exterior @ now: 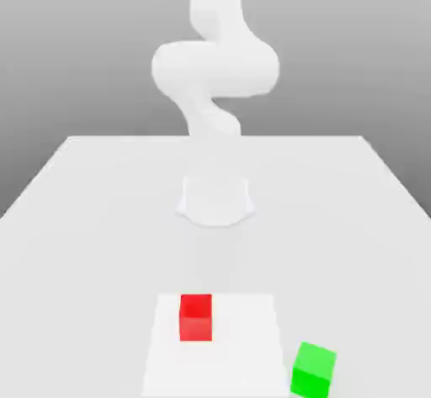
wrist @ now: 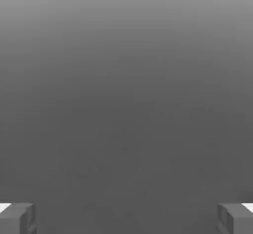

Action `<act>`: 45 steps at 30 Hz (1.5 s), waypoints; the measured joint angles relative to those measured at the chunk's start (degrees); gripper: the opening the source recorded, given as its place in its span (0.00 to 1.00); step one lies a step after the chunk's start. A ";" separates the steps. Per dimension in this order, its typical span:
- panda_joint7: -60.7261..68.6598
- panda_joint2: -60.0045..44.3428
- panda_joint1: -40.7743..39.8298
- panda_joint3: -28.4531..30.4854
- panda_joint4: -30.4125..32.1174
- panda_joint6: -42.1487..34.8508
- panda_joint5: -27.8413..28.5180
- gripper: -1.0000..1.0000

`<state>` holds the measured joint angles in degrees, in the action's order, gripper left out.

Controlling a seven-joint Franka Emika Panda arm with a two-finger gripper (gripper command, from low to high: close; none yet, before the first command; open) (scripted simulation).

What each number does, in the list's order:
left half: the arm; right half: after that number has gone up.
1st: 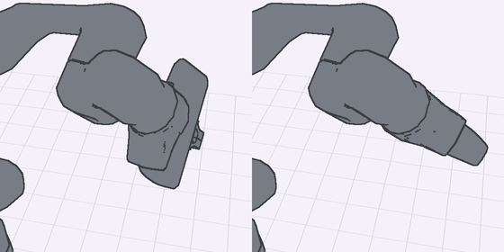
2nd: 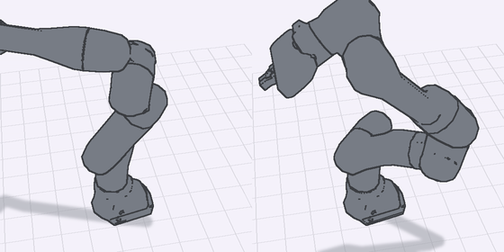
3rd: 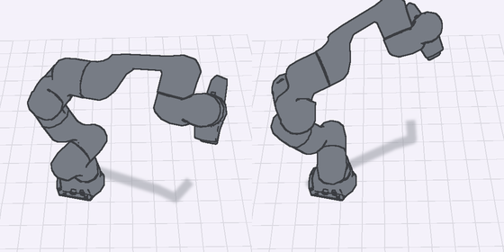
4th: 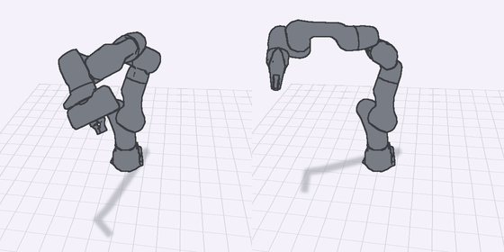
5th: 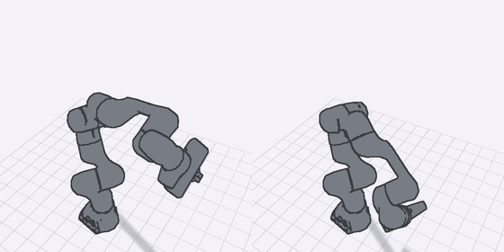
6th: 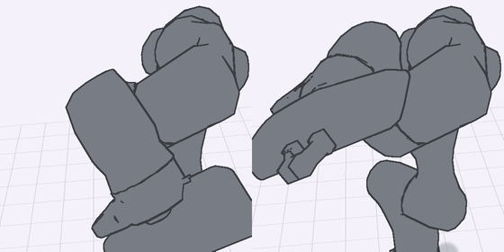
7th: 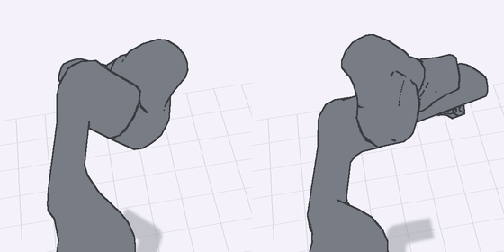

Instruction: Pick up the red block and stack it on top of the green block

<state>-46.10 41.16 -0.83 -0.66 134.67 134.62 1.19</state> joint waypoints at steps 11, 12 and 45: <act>0.05 -24.02 -3.02 -0.08 14.08 14.23 4.10 0.50; 0.31 -26.10 -3.12 0.14 15.32 15.50 4.10 0.50; -1.67 -45.47 3.76 -3.54 14.72 19.05 -0.89 0.00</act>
<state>-47.77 -4.30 2.93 -4.20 149.40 153.67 0.30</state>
